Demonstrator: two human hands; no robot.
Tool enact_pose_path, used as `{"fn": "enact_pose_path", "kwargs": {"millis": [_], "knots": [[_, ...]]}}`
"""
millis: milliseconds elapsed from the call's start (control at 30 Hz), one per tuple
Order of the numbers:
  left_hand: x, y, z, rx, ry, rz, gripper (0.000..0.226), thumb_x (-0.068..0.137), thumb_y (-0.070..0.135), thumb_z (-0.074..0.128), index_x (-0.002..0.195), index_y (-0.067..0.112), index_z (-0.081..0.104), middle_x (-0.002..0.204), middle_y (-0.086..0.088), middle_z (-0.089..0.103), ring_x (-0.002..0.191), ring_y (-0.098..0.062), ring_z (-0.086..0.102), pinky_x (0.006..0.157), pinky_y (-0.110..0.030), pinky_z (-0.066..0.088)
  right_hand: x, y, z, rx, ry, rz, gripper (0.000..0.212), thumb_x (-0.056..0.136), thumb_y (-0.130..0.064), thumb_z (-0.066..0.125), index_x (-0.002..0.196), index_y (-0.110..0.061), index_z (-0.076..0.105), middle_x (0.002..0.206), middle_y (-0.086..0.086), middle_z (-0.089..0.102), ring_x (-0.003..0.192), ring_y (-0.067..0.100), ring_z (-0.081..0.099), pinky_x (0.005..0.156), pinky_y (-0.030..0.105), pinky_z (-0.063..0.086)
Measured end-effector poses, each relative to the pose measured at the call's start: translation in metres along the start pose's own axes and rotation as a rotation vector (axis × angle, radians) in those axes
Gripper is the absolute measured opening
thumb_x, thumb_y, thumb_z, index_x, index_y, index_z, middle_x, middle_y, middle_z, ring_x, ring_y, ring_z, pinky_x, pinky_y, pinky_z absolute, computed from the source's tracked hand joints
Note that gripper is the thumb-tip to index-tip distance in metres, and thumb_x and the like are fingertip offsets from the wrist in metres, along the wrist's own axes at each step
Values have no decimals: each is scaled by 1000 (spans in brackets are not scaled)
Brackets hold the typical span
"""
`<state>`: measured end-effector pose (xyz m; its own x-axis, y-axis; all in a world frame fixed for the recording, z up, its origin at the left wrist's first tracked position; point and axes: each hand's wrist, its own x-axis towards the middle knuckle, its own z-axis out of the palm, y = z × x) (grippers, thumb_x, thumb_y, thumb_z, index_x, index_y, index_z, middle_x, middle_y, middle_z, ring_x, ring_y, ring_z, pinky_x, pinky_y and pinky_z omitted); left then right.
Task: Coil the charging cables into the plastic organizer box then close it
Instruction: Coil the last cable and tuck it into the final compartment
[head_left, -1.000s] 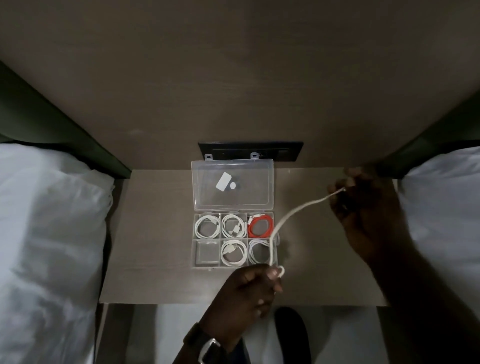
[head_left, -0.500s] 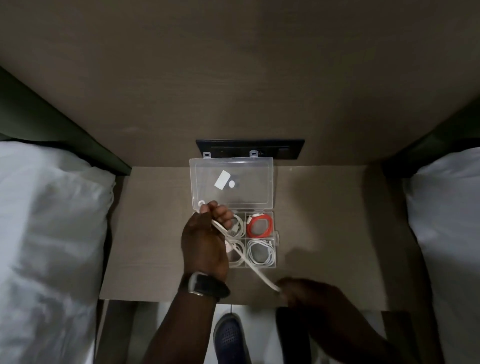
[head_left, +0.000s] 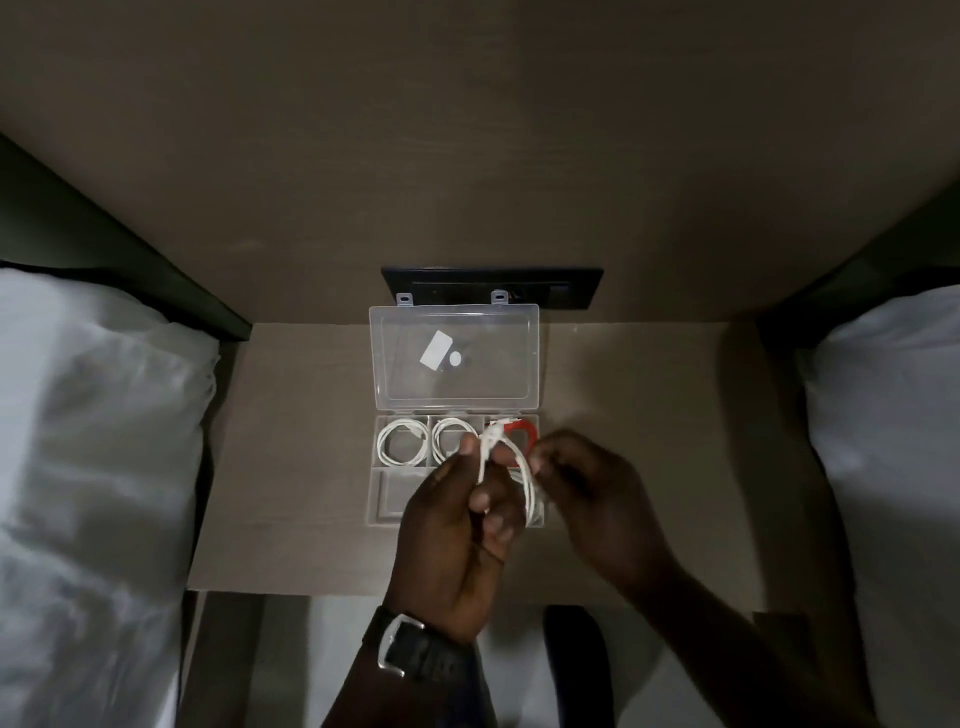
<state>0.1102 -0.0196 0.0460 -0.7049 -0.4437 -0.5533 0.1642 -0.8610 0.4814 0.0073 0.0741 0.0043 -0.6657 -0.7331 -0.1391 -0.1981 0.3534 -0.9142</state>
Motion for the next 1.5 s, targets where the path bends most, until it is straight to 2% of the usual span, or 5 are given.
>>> {"fn": "enact_pose_path", "kwargs": {"millis": [333, 733, 1067, 1300, 1500], "knots": [[6, -7, -30, -130, 164, 201, 32, 97, 37, 45, 88, 12, 62, 55, 6, 42, 47, -9, 43, 45, -22, 42, -37, -14, 42, 902, -72, 680, 27, 92, -4, 57, 79, -12, 80, 81, 4, 75, 66, 10, 67, 62, 22, 53], [20, -7, -102, -200, 86, -15, 40, 97, 43, 44, 71, 16, 60, 47, 7, 42, 41, -4, 42, 45, -15, 40, -23, 2, 77, 1033, -37, 838, 19, 80, 9, 69, 97, -1, 68, 76, 9, 74, 66, 13, 72, 56, 20, 56], [46, 18, -134, 439, 465, 122, 47, 94, 46, 49, 58, 19, 62, 53, -3, 53, 54, -23, 55, 60, -34, 49, 7, 10, 140, 838, -125, 854, 47, 89, 12, 53, 53, -11, 74, 61, 1, 67, 53, 9, 59, 52, 17, 45], [48, 12, -166, 1215, 643, 361, 45, 101, 36, 39, 78, 8, 66, 83, -19, 64, 84, -34, 58, 80, -45, 46, 28, 21, 154, 372, -30, 683, 19, 85, 4, 63, 69, -7, 67, 62, 8, 61, 49, 14, 55, 47, 24, 46], [56, 13, -182, 1520, 595, 466, 26, 97, 16, 49, 91, -2, 67, 90, -27, 58, 83, -42, 56, 76, -45, 47, 41, 36, 167, -168, -69, 422, 12, 85, -15, 64, 84, -6, 72, 88, 17, 74, 86, 37, 69, 80, 44, 56]]}}
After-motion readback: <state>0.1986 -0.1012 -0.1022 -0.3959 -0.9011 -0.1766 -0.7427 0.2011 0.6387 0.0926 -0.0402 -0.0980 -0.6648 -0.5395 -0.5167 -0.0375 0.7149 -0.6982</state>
